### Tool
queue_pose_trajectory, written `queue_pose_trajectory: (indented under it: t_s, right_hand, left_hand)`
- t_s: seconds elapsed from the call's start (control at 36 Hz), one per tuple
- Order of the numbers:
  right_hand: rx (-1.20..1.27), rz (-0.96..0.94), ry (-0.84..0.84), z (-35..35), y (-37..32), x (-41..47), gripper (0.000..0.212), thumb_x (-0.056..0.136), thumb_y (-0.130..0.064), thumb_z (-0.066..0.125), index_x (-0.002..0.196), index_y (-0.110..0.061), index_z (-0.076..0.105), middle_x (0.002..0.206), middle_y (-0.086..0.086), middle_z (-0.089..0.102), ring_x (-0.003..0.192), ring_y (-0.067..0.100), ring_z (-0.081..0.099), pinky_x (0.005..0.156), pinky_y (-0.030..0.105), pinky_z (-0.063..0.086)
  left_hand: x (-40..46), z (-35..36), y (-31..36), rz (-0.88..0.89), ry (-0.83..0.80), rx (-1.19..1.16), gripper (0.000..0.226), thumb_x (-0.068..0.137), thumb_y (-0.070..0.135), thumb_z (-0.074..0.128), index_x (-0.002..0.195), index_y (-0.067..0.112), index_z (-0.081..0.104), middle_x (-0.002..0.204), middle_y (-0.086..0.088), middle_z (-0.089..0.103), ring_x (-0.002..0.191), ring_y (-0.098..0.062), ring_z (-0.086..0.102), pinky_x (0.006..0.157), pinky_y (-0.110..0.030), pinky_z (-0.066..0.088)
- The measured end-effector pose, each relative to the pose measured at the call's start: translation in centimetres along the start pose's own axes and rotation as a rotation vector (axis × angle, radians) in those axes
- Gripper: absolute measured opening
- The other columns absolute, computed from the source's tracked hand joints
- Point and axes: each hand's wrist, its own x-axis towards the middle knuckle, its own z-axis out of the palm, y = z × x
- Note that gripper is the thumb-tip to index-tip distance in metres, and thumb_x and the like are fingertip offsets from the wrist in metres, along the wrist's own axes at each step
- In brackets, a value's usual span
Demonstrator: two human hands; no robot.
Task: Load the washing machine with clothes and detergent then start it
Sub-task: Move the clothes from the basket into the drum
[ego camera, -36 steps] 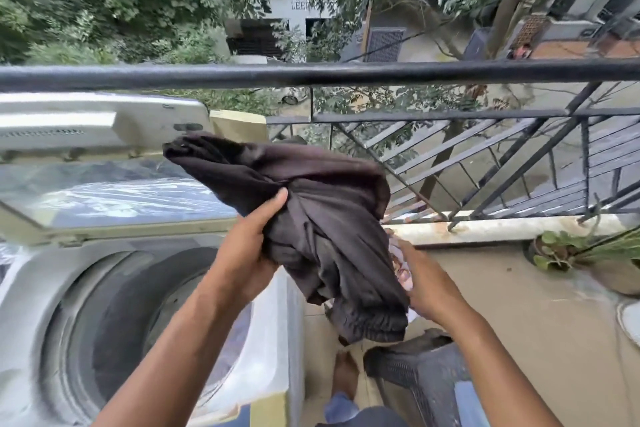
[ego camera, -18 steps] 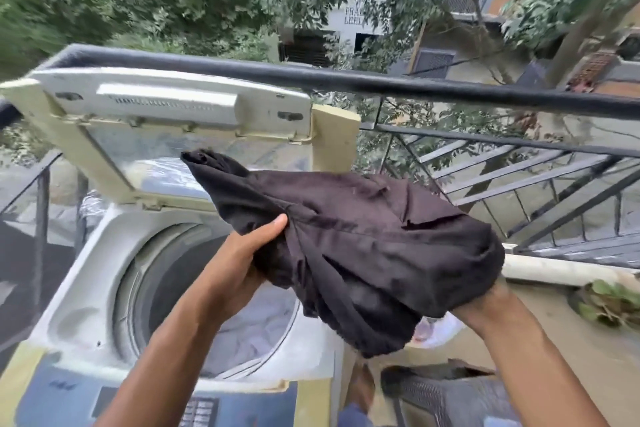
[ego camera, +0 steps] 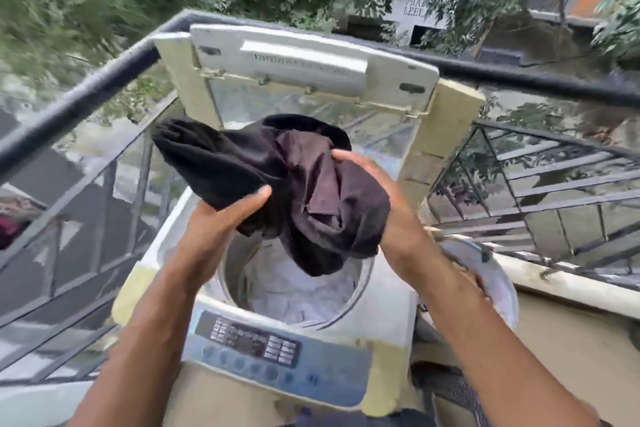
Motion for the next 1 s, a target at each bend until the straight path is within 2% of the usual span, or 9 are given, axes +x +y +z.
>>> queue_pose_trajectory:
  t_s: [0.08,0.17,0.25,0.33,0.44,0.56,0.67,0.86,1.0]
  right_hand:
    - [-0.165,0.052,0.001,1.8,2.3,1.0,0.042,0.094,0.001,0.053,0.134,-0.009,0.062,0.131,0.0,0.067,0.117,0.001,0.065,0.104,0.021,0.048]
    - [-0.604,0.167,-0.093,1.7,6.6,1.8,0.059,0.089,-0.006,0.063,0.142,-0.032,0.056,0.145,-0.005,0.058,0.13,0.011,0.058,0.113,0.033,0.046]
    - [-0.973,0.334,-0.243,1.1,9.9,1.4,0.07,0.088,-0.013,0.057,0.152,-0.036,0.04,0.157,-0.003,0.044,0.142,0.02,0.046,0.116,0.034,0.039]
    - [-0.859,0.49,-0.296,0.8,11.3,-0.1,0.07,0.089,0.001,0.051,0.149,-0.035,0.047,0.151,-0.009,0.049,0.14,0.013,0.048,0.106,0.031,0.046]
    - [-0.644,0.514,-0.205,0.1,12.3,-2.1,0.045,0.092,-0.011,0.056,0.128,-0.037,0.065,0.131,-0.011,0.066,0.125,0.004,0.06,0.11,0.034,0.049]
    - [-0.565,0.475,-0.058,-1.0,12.4,-3.7,0.026,0.099,-0.028,0.06,0.118,-0.042,0.068,0.119,-0.016,0.07,0.113,0.002,0.065,0.099,0.028,0.051]
    - [-0.522,0.401,0.102,-2.5,11.9,-5.3,0.021,0.1,-0.025,0.062,0.113,-0.037,0.072,0.114,-0.015,0.073,0.109,-0.001,0.066,0.096,0.025,0.051]
    - [-0.422,0.331,0.361,-6.8,12.0,-8.4,0.027,0.096,-0.02,0.068,0.101,-0.045,0.074,0.103,-0.015,0.078,0.103,0.008,0.073,0.098,0.048,0.057]
    - [-0.388,0.349,0.51,-11.5,12.1,-11.1,0.019,0.097,-0.019,0.064,0.102,-0.034,0.075,0.101,-0.01,0.078,0.098,0.012,0.074,0.095,0.05,0.058]
  left_hand:
    - [0.7,-1.7,-2.2,-0.055,0.0,0.091,0.037,0.085,0.006,0.083,0.12,0.013,0.073,0.112,0.002,0.08,0.099,-0.009,0.075,0.081,-0.02,0.06]
    - [1.8,-2.9,-5.2,-0.131,-0.025,0.313,0.031,0.082,0.004,0.087,0.104,0.021,0.073,0.09,0.01,0.079,0.081,-0.001,0.072,0.065,-0.013,0.055]
    - [2.7,-4.3,-8.5,-0.195,-0.042,0.433,0.041,0.084,0.001,0.079,0.122,0.011,0.067,0.11,0.001,0.073,0.103,-0.01,0.068,0.083,-0.019,0.052]
    - [2.6,-5.5,-9.9,-0.217,0.002,0.467,0.055,0.092,0.012,0.078,0.144,0.012,0.058,0.143,-0.007,0.061,0.134,-0.019,0.056,0.104,-0.03,0.044]
    - [2.0,-5.6,-9.7,-0.263,-0.031,0.481,0.026,0.101,0.013,0.067,0.127,0.018,0.07,0.124,-0.007,0.073,0.112,-0.014,0.068,0.086,-0.026,0.051]
    - [1.9,-4.6,-9.6,-0.278,-0.095,0.498,0.017,0.102,0.021,0.065,0.112,0.031,0.075,0.112,0.002,0.078,0.106,-0.017,0.073,0.1,-0.039,0.055]
    - [2.1,-2.0,-9.6,-0.244,-0.159,0.54,0.017,0.101,0.02,0.065,0.11,0.03,0.075,0.104,0.006,0.08,0.101,-0.012,0.074,0.102,-0.041,0.056]
    - [1.7,4.4,-9.5,-0.173,-0.322,0.584,0.021,0.101,0.018,0.063,0.108,0.033,0.075,0.104,0.013,0.08,0.103,-0.006,0.074,0.103,-0.044,0.056]
    - [1.2,10.7,-9.0,-0.14,-0.458,0.556,0.022,0.104,0.016,0.061,0.114,0.031,0.074,0.107,0.012,0.08,0.101,-0.005,0.075,0.098,-0.041,0.059]
